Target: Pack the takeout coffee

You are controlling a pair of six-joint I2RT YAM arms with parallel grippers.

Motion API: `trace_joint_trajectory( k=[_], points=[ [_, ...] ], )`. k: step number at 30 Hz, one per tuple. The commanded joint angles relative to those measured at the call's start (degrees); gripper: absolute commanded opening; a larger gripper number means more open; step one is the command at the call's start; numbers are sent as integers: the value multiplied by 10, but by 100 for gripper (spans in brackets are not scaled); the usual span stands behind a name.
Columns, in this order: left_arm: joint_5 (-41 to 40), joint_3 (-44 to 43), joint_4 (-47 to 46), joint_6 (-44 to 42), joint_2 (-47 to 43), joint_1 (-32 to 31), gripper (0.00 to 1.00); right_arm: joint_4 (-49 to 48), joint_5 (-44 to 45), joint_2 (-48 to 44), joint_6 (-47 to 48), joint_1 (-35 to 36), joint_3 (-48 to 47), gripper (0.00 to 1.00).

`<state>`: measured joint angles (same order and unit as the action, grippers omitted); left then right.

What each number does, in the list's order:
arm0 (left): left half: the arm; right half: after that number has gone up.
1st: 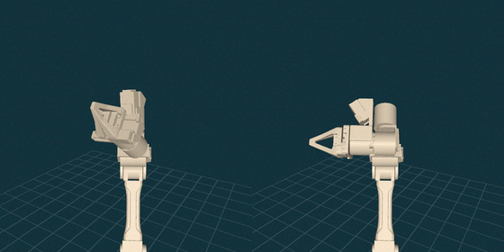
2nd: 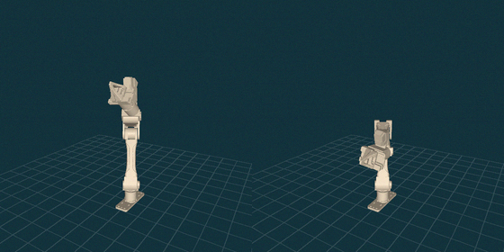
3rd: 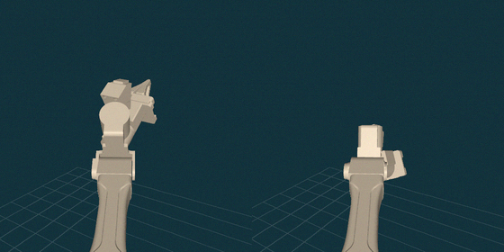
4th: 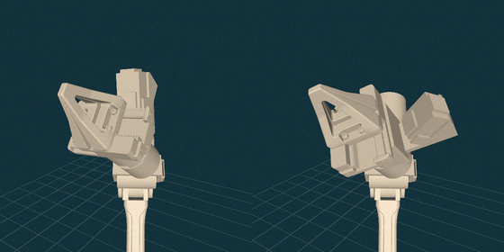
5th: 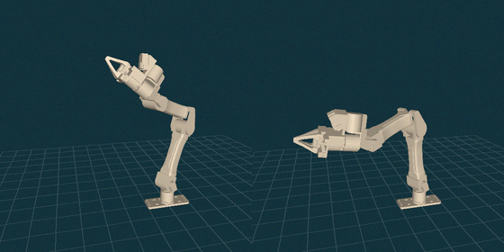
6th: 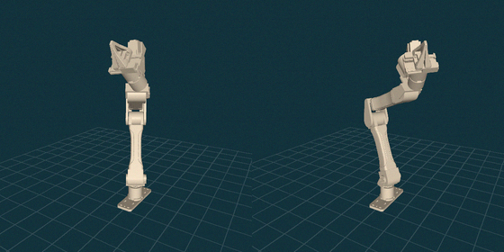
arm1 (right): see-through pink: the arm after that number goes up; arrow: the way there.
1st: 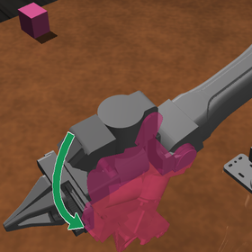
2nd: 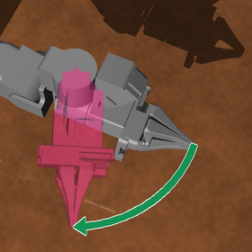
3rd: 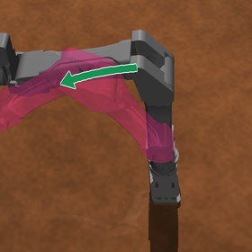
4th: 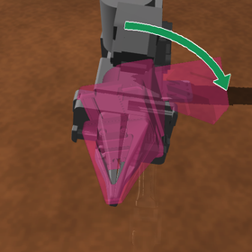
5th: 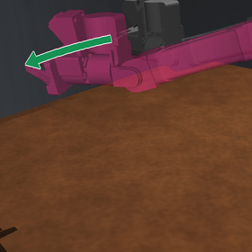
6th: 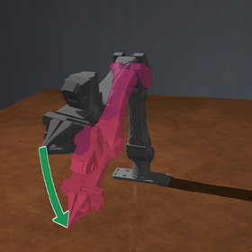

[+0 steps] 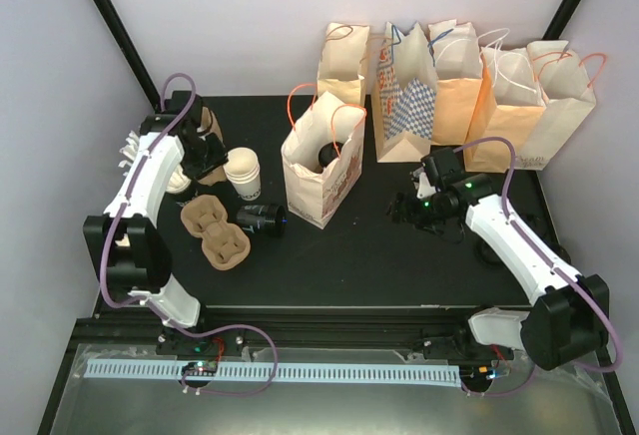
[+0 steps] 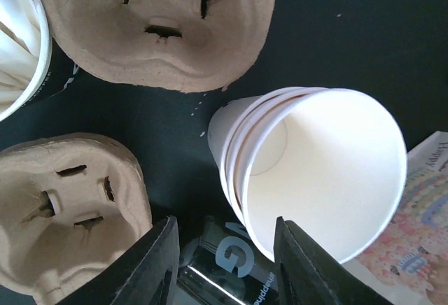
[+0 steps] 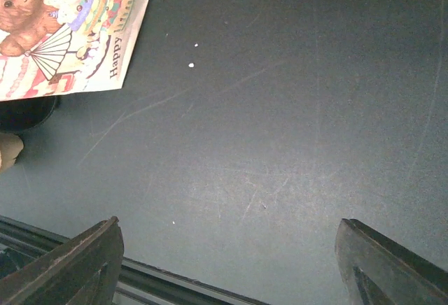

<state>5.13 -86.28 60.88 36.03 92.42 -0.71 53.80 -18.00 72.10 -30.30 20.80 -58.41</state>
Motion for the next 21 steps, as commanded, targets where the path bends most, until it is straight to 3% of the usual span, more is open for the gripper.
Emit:
trace_joint_trajectory(
  k=[1, 11, 21],
  points=[
    [-18, -27, 24, -1, 20, 1, 40, 2, 14, 8, 11, -2, -16, 85],
    [10, -26, -2, -13, 52, 0, 31, -1, 20, 23, 11, -2, -25, 85],
    [48, -47, -23, -22, 81, -1, 29, 0, 20, 49, 13, -3, -50, 85]
  ],
)
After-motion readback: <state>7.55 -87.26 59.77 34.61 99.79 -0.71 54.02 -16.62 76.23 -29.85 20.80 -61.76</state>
